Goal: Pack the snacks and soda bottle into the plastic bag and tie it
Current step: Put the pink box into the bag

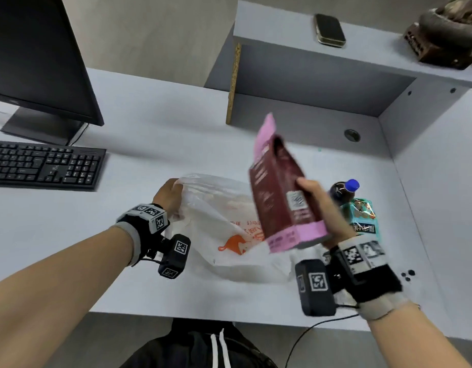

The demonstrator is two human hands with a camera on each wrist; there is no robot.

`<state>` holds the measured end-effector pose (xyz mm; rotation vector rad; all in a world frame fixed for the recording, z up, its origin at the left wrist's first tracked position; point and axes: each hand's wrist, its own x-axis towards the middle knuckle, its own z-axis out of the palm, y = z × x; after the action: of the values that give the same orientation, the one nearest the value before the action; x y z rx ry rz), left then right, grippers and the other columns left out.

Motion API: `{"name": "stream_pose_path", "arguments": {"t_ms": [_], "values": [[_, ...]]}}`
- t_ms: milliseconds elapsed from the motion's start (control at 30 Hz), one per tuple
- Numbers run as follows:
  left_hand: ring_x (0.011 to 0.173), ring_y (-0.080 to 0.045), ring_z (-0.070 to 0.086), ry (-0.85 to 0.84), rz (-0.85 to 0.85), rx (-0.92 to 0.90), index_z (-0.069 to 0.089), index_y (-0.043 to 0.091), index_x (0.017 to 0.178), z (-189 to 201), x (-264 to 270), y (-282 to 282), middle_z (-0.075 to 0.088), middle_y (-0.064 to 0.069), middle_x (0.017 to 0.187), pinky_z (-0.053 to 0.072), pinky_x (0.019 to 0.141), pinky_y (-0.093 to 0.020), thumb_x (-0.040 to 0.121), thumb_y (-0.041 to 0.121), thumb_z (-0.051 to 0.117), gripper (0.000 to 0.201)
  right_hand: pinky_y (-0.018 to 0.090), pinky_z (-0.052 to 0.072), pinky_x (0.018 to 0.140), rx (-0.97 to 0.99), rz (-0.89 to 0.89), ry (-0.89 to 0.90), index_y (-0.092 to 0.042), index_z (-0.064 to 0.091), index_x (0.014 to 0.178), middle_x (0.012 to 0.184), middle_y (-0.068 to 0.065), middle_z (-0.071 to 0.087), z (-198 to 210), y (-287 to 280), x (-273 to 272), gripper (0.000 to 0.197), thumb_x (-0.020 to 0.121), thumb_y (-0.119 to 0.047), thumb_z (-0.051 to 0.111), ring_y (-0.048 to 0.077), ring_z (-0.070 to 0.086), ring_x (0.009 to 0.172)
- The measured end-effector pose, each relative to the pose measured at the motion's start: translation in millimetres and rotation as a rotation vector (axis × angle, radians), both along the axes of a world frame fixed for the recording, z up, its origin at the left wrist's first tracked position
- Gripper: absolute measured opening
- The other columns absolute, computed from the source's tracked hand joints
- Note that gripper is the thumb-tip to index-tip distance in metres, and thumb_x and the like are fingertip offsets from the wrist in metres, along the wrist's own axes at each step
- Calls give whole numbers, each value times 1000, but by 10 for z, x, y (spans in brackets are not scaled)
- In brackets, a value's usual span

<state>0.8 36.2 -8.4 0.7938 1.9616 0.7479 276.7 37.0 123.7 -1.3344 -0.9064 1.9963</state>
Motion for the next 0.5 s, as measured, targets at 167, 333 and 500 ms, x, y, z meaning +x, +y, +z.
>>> {"name": "stream_pose_path", "arguments": {"t_ms": [167, 333, 500], "values": [[85, -26, 54, -21, -11, -15, 48, 3, 126, 116, -65, 34, 52, -17, 120, 50, 53, -23, 98, 26, 26, 42, 15, 50, 46, -203, 344, -134, -16, 62, 82, 53, -1, 68, -323, -177, -367, 22, 93, -26, 46, 8, 61, 40], [76, -28, 58, 19, -99, -15, 52, -1, 121, 207, -144, 62, 58, -24, 114, 42, 66, -30, 97, 29, 25, 47, 13, 49, 44, -280, 449, -253, -15, 57, 82, 50, -4, 66, -549, -169, -546, 22, 92, -33, 49, 5, 61, 41], [118, -31, 54, 69, -230, -9, 55, 12, 126, 248, -179, 4, 59, -14, 130, 40, 92, -34, 97, 36, 32, 45, 18, 49, 55, -266, 396, -258, -17, 57, 84, 64, 2, 64, -605, -109, -620, 20, 90, -35, 50, 11, 60, 53]]}}
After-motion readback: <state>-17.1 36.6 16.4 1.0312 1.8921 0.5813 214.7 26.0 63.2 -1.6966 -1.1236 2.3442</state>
